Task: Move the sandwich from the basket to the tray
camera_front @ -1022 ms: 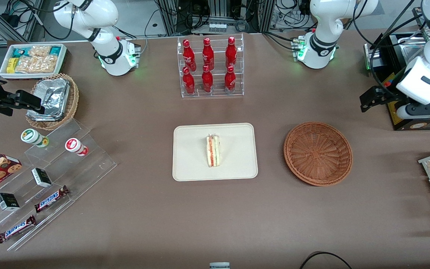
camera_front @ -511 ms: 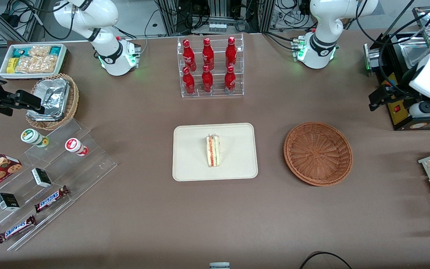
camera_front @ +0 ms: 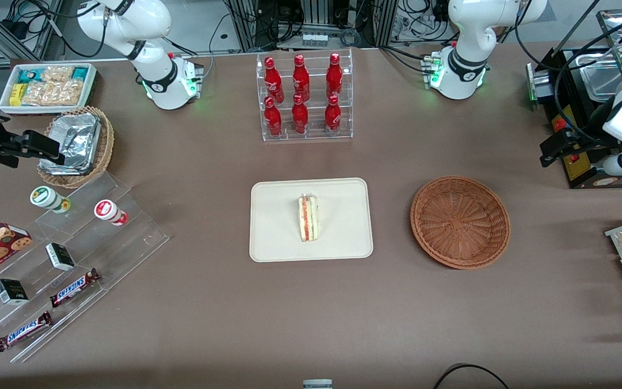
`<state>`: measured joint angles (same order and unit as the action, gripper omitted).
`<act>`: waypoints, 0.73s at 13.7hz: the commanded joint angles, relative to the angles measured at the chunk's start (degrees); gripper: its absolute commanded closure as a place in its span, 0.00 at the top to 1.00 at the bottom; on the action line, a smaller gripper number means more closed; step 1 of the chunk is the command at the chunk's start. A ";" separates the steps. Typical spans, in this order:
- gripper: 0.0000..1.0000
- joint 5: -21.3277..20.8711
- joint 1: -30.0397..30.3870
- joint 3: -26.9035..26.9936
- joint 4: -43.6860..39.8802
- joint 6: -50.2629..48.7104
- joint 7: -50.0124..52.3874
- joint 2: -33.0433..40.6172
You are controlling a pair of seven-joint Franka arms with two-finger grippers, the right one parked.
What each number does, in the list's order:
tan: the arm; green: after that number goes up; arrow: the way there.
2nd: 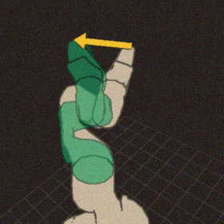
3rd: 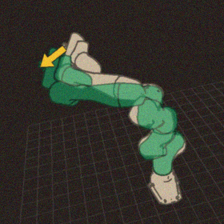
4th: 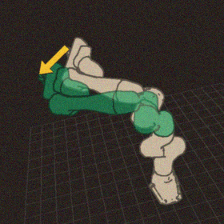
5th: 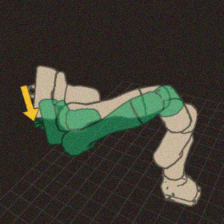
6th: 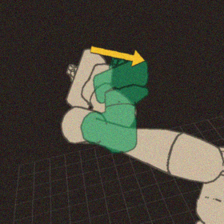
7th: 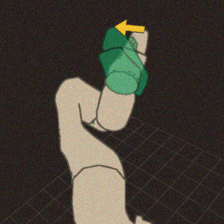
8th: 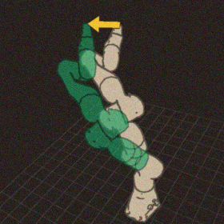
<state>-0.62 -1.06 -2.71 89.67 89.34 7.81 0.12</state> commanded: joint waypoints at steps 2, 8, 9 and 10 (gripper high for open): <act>1.00 -0.26 0.88 -0.45 -1.52 -2.07 -0.96 -0.39; 1.00 -0.26 1.06 -0.45 -1.43 -2.16 -0.78 -0.21; 1.00 -0.26 1.76 -0.45 -1.43 -2.16 -0.87 -0.12; 1.00 -0.17 1.85 -0.45 -1.51 -2.16 -1.04 -0.04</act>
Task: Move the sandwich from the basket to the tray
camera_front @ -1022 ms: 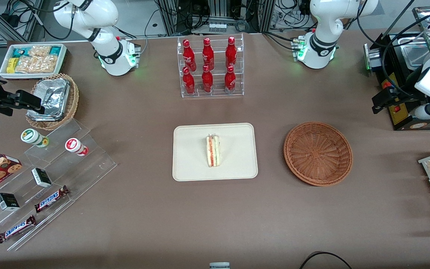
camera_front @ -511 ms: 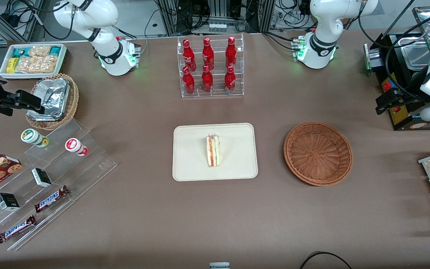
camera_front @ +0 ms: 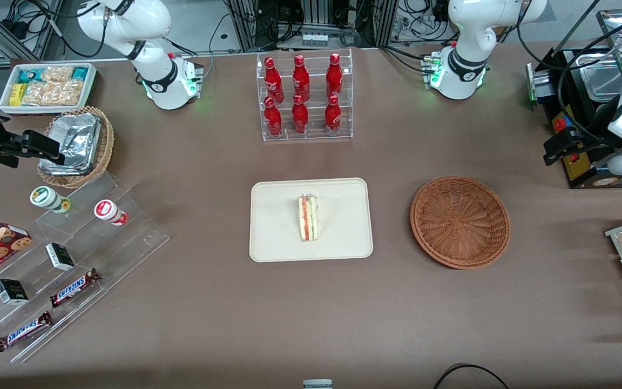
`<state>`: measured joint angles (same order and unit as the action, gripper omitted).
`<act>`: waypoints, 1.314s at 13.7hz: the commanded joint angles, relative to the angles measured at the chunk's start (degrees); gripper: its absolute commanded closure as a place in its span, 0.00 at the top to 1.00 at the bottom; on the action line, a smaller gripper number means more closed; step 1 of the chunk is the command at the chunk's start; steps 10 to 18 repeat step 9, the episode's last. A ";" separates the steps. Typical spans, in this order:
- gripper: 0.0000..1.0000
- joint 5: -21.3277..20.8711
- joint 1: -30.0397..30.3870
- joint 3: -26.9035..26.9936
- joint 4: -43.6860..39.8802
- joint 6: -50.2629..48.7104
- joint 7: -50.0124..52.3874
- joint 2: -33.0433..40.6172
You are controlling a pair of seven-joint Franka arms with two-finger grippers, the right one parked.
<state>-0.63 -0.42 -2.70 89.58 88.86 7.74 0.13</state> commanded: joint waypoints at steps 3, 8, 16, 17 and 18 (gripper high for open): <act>1.00 0.01 1.21 -0.64 -1.25 -1.58 -2.55 -0.30; 1.00 0.36 1.04 -0.90 -1.34 -1.23 -7.48 -0.39; 1.00 0.19 0.86 -0.90 -1.25 -1.23 -7.05 -0.48; 1.00 0.19 0.86 -0.90 -1.25 -1.23 -7.05 -0.48; 1.00 0.19 0.86 -0.90 -1.25 -1.23 -7.05 -0.48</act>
